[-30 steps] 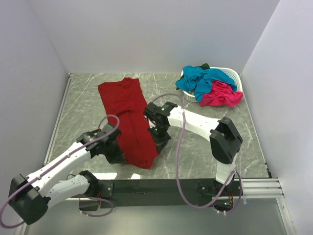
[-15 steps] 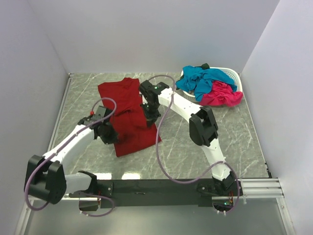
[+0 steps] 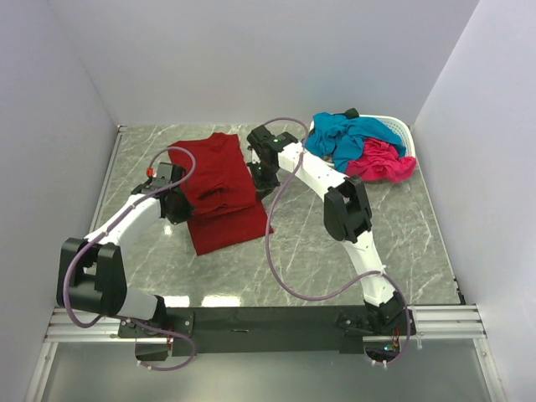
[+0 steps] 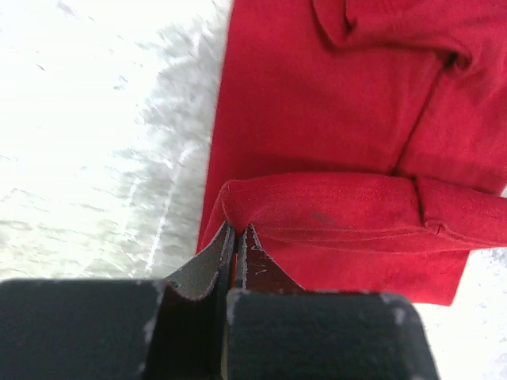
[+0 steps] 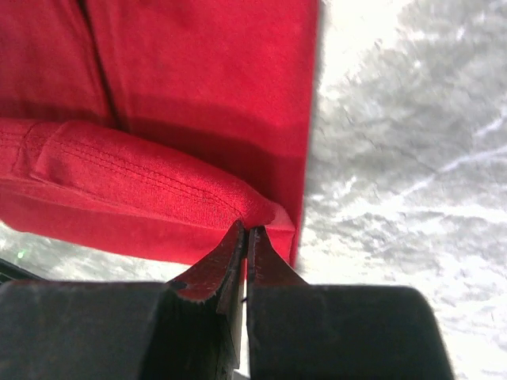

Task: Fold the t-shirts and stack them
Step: Fold the tshirt

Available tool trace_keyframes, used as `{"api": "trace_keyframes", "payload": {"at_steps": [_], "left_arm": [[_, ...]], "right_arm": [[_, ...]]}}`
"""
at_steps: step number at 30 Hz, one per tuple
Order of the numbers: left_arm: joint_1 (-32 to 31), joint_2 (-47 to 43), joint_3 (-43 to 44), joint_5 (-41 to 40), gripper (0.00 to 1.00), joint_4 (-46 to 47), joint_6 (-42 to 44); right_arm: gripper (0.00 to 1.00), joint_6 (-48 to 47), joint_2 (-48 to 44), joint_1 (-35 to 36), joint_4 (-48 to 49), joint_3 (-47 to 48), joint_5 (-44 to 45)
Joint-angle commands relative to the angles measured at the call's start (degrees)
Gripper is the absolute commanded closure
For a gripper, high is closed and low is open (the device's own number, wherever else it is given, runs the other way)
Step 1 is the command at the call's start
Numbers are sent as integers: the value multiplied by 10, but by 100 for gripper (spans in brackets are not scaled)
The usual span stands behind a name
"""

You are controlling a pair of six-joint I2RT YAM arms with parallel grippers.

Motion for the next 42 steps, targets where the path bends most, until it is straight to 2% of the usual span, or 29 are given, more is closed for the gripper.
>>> {"api": "trace_keyframes", "payload": {"at_steps": [1,8,17,30,42], "left_arm": [[14,0,27,-22,100,22,30],[34,31,37,-4,100,48,45],[48,83,58,13,100,96,82],[58,119,91,34,100,108,105],[60,139,70,30,100,127,104]], "right_arm": [[100,2,3,3,41,23,6],[100,13,29,1,64,68,2],[100,18,48,0,94,79,9],[100,32,39,-8,108,77,48],[100,36,45,-9,119,84,46]]}}
